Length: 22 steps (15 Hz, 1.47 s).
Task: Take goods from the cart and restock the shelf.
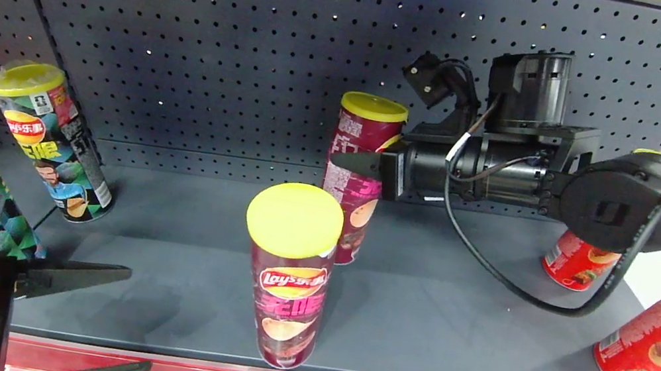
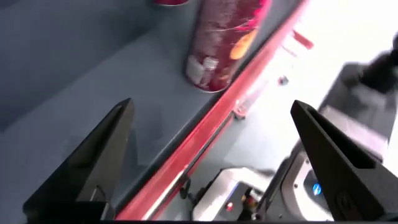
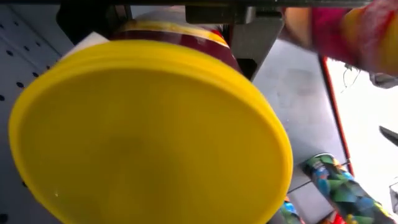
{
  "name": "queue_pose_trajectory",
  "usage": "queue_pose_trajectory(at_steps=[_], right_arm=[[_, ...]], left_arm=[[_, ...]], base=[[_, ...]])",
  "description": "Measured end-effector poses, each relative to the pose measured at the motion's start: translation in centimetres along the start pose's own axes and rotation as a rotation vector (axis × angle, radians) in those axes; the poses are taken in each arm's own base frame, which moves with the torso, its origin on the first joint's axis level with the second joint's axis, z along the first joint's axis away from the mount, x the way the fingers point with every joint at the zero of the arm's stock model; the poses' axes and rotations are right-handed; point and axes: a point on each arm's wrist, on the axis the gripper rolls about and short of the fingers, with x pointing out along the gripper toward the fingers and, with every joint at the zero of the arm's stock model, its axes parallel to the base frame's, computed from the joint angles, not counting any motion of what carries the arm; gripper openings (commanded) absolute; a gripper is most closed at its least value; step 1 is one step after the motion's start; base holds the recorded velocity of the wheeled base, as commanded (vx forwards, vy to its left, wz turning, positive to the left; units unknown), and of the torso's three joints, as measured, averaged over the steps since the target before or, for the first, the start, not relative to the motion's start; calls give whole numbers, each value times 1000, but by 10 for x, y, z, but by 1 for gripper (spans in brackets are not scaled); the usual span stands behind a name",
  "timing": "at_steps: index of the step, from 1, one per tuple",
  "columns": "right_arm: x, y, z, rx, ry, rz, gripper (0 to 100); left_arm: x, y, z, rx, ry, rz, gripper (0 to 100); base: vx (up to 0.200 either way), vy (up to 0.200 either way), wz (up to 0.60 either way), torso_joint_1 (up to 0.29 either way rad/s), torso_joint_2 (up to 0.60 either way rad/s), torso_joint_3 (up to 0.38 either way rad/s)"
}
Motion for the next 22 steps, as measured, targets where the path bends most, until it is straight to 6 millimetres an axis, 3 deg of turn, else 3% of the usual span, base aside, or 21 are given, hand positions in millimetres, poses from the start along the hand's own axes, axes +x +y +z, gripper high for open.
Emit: queue_pose_trajectory(at_steps=[3,8,9,15,22], right_arm=[[10,-4,-6,-4,-11,-3,0],[15,-3,-15,8,16,3,0],[15,-4,-16,9,18,3,100],[7,5,-21,33,40,8,100],[-45,32,-40,78,112,-12,100]], left_arm=[[-13,-8,-11,-15,-11,21,100],[-20,-12,-12,1,-40,24,100],[-20,-12,-11,3,-44,24,100],[-22,-13,-8,11,-59,26,100],[-12,-4,4,37,-43,72,100]], base=[[0,0,0,0,0,0],[0,0,0,0,0,0],[0,0,0,0,0,0],[0,0,0,0,0,0],[0,0,0,0,0,0]])
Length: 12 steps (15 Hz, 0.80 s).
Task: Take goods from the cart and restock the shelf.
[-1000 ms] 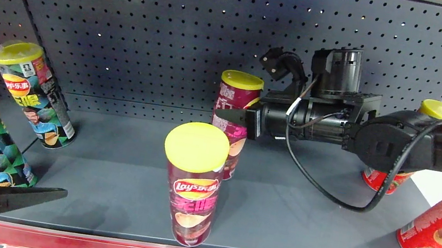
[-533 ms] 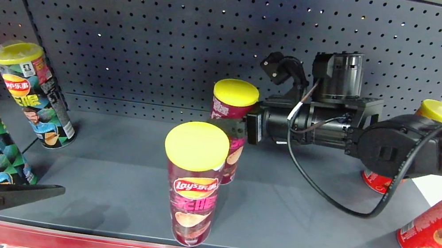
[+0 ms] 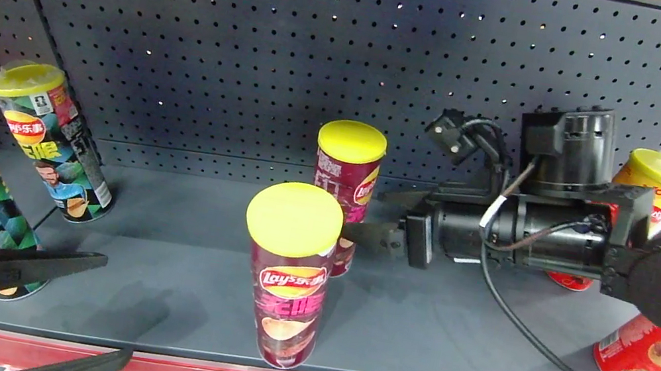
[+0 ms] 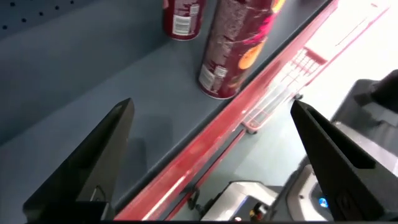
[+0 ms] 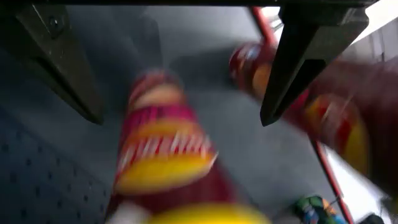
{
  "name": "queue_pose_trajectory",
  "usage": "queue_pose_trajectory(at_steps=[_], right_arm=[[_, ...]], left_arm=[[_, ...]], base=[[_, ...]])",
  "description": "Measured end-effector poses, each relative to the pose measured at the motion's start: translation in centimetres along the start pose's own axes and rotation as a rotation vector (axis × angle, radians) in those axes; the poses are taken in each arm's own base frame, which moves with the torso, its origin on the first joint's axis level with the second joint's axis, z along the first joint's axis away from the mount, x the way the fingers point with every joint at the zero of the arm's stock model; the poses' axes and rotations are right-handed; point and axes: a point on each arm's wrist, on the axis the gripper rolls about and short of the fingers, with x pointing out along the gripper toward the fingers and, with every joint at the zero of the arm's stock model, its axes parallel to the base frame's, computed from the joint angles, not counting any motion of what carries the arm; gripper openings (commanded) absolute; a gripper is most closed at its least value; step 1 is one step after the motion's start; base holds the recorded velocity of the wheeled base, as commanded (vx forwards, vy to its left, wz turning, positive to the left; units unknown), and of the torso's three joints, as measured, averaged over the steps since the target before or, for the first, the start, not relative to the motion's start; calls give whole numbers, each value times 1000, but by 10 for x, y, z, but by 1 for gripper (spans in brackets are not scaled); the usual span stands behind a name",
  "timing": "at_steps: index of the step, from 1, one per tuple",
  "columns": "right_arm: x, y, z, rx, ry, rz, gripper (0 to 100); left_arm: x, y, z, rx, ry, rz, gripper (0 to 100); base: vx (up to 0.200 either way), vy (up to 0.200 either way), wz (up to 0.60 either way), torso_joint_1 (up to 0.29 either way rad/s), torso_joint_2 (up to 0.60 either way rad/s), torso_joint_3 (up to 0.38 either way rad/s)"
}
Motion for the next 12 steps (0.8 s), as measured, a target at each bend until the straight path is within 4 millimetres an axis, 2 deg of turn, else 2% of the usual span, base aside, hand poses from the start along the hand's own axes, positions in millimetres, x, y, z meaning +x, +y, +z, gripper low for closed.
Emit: queue_pose_trajectory(at_steps=[5,9,12], right_arm=[[-67,28,-20,2,-15,-25,100],[-132,54,-41,-13,-96,-47,100],[-172,62,-50,-16,-185,-119,100]], left_arm=[[25,14,-3,54,102,29,100],[59,31,-5,92,214,26,100],[87,35,-6,124,274,-28,100]], base=[[0,0,0,0,0,0],[0,0,0,0,0,0],[0,0,0,0,0,0]])
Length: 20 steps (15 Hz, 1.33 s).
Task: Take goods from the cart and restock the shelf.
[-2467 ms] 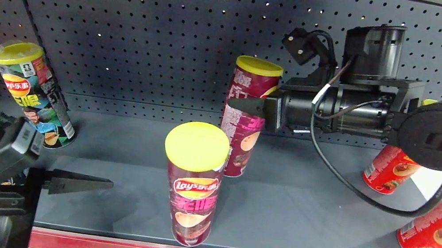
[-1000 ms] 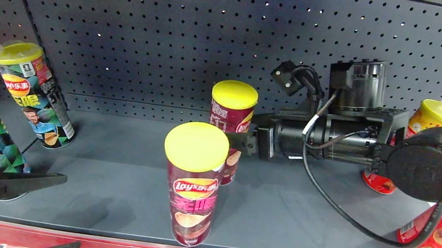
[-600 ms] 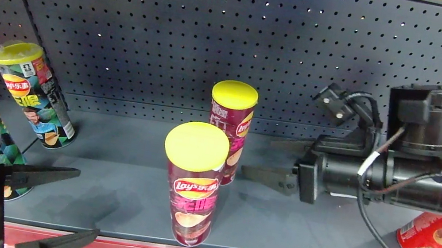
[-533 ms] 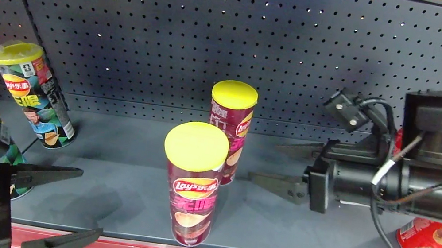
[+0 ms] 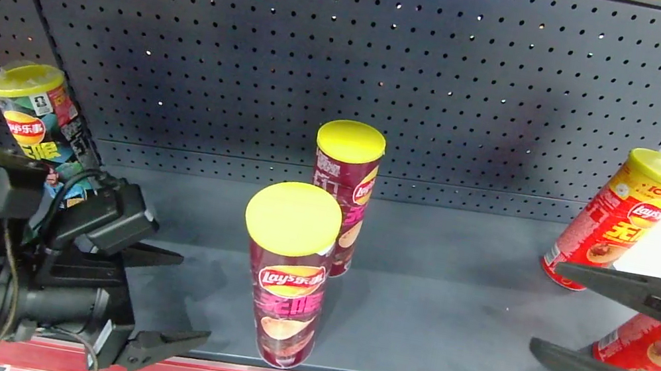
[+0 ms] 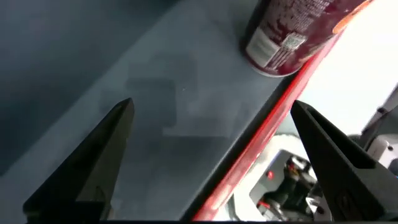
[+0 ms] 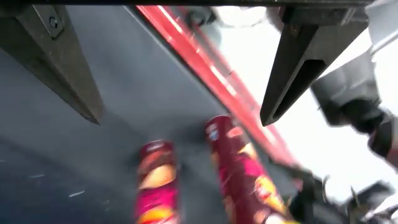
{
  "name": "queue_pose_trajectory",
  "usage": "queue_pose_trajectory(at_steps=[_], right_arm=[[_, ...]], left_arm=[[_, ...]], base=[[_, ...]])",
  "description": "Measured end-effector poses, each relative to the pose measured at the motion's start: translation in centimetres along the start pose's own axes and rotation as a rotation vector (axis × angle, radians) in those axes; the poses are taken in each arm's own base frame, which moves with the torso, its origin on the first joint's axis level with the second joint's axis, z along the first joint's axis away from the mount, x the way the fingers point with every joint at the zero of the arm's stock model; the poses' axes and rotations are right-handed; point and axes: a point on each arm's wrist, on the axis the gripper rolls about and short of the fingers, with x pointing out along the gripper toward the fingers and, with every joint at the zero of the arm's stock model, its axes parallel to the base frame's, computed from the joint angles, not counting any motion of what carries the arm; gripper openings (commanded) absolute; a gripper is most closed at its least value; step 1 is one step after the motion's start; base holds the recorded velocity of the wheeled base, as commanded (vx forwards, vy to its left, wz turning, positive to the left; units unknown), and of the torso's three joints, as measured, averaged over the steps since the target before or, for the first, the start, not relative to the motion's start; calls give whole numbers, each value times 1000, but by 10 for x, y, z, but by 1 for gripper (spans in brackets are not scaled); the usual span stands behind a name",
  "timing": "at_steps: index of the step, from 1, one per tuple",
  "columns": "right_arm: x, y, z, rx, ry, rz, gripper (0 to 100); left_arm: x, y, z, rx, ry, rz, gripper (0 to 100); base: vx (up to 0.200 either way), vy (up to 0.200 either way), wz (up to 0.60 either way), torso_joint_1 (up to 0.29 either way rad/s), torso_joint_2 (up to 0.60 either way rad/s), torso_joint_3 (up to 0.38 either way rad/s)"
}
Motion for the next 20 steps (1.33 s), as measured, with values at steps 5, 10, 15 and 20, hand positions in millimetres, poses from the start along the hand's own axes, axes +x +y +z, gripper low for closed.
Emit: queue_pose_trajectory(at_steps=[5,10,15,20], right_arm=[[-31,4,7,-17,-98,-67,100],[-36,5,10,15,-124,-77,100],[-36,4,9,18,-121,-76,100],[-34,4,10,19,-119,-75,100]], left_arm=[[38,3,14,21,45,-58,100],[56,9,20,19,60,-67,100],[68,9,25,25,62,-87,100],[74,5,25,31,73,-108,100]], base=[[0,0,0,0,0,0],[0,0,0,0,0,0],[0,0,0,0,0,0],[0,0,0,0,0,0]])
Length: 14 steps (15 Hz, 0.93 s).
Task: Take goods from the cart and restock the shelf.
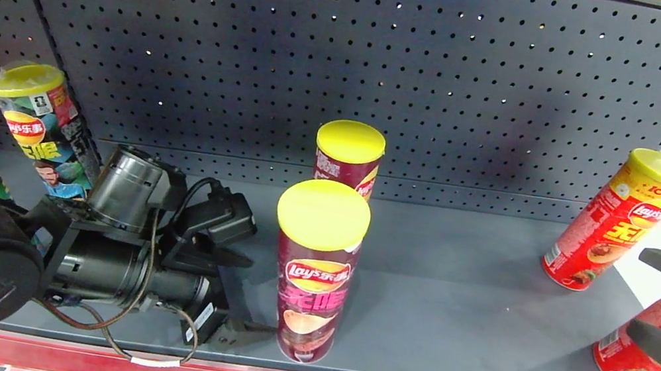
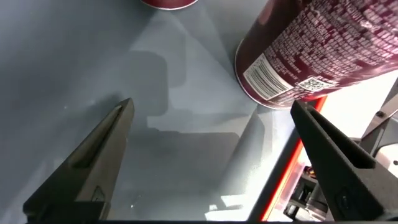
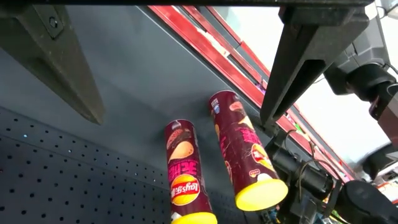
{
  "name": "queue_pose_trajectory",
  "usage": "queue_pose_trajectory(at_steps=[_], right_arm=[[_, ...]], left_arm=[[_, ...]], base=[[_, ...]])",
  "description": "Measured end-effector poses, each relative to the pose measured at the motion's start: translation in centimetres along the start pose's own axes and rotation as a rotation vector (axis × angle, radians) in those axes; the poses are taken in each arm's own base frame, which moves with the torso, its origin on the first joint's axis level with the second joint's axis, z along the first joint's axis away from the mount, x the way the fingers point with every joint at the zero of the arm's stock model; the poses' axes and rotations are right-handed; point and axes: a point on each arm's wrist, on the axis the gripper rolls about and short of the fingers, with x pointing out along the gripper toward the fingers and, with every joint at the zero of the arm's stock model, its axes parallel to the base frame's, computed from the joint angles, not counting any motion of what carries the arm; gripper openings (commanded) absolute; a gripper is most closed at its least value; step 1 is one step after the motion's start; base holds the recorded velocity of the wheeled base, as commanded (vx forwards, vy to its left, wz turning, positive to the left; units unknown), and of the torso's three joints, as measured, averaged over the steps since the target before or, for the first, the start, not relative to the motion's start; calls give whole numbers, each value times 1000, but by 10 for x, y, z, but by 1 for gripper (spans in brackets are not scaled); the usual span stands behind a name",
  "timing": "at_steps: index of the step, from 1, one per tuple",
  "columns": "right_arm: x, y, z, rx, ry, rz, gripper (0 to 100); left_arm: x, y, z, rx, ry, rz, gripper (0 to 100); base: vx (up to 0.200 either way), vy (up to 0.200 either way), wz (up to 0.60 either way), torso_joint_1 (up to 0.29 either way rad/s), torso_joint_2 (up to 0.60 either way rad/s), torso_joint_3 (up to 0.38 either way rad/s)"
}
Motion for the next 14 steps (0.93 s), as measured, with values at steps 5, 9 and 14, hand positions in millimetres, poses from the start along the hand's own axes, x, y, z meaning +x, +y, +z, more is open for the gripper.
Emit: queue_pose_trajectory(at_steps=[5,9,14], right_arm=[[1,0,0,1,3,-1,100],[1,0,0,2,5,-1,100],[-2,0,-17,14,48,-7,100]], left_arm=[[3,2,4,3,-6,1,100],[3,2,4,6,-9,0,100],[-33,-3,-9,-24,-37,47,100]], base=[[0,0,0,0,0,0],[0,0,0,0,0,0],[0,0,0,0,0,0]])
